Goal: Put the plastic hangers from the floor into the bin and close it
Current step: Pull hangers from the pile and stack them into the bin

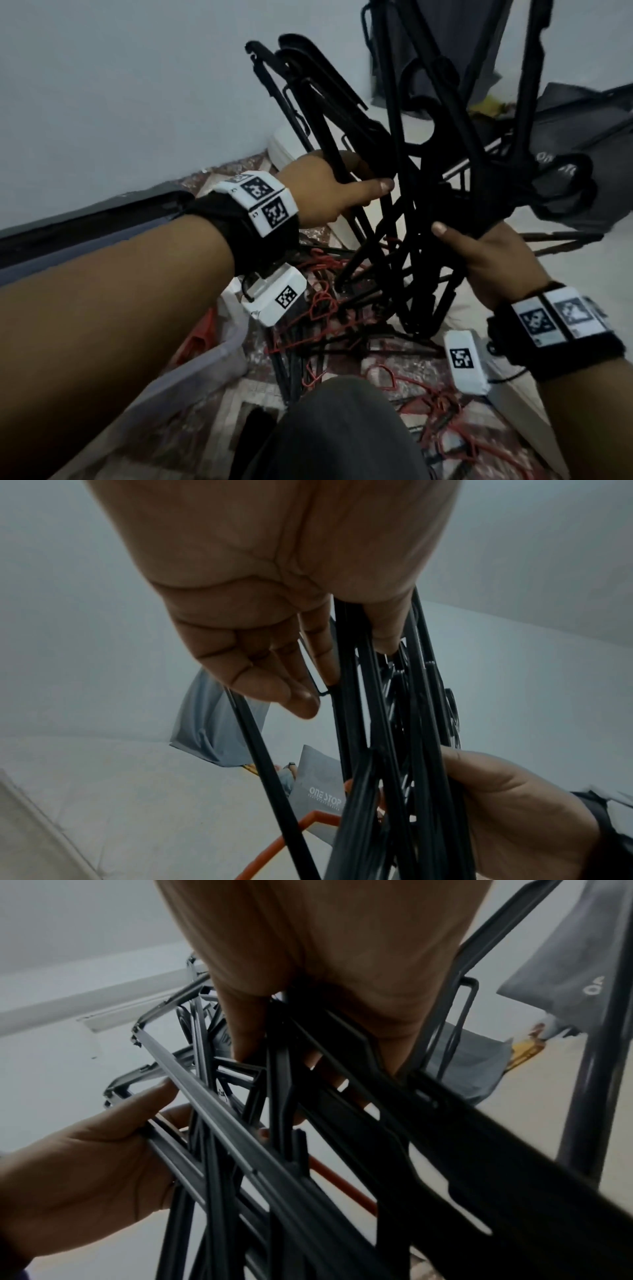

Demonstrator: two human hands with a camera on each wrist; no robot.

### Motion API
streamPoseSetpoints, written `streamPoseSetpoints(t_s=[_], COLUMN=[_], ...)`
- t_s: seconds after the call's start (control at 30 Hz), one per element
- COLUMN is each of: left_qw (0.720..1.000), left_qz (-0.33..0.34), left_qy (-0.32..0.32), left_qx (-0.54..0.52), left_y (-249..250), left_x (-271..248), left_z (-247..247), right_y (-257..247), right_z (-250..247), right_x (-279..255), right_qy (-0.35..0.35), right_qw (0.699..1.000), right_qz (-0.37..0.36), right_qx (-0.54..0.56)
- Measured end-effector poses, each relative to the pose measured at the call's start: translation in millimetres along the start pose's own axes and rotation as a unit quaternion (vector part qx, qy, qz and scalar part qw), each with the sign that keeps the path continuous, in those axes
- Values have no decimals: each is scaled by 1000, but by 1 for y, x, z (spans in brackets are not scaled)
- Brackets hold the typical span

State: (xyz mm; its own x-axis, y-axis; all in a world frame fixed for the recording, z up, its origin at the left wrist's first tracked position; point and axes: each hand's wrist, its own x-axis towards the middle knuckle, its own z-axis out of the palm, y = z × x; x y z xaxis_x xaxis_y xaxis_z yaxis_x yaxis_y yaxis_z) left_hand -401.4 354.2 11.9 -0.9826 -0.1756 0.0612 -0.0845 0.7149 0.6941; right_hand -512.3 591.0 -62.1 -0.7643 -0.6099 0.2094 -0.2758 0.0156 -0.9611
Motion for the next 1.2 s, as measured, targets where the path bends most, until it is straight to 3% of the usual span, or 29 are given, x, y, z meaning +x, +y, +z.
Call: streamPoseSetpoints(t_s=[0.2, 0.3, 0.43, 0.53, 0.63, 0.83, 0.97, 1.07, 1.2], left_qw=[993, 982, 951, 922, 915, 905, 873, 869, 876], left_qz=[-23, -29, -36, -82, -144, -238, -298, -284, -205], left_qy=[97, 109, 101, 121, 69, 18, -34, -44, -20], left_qx=[-63, -154, -291, -359, -371, -351, -384, -403, -436], left_y=[16, 22, 25, 17, 2, -34, -46, -41, -14], left_x=[-10, -9, -2, 4, 4, -7, -11, -5, 13], left_z=[-22, -33, -42, -30, -3, 71, 105, 106, 76], right_y=[-57, -79, -87, -74, -46, 28, 54, 46, 4], right_z=[-6, -15, -26, -24, -22, -26, -28, -35, -49], right_x=[0, 7, 20, 18, 7, -33, -45, -43, -27], right_qy=[6, 17, 19, 5, -8, 11, -17, -7, 59], right_qw=[989, 981, 984, 991, 994, 977, 960, 953, 937], right_qz=[-60, -93, -67, -30, 29, 100, 143, 128, 107], right_qx=[-136, -169, -165, -131, -106, -190, -240, -273, -328])
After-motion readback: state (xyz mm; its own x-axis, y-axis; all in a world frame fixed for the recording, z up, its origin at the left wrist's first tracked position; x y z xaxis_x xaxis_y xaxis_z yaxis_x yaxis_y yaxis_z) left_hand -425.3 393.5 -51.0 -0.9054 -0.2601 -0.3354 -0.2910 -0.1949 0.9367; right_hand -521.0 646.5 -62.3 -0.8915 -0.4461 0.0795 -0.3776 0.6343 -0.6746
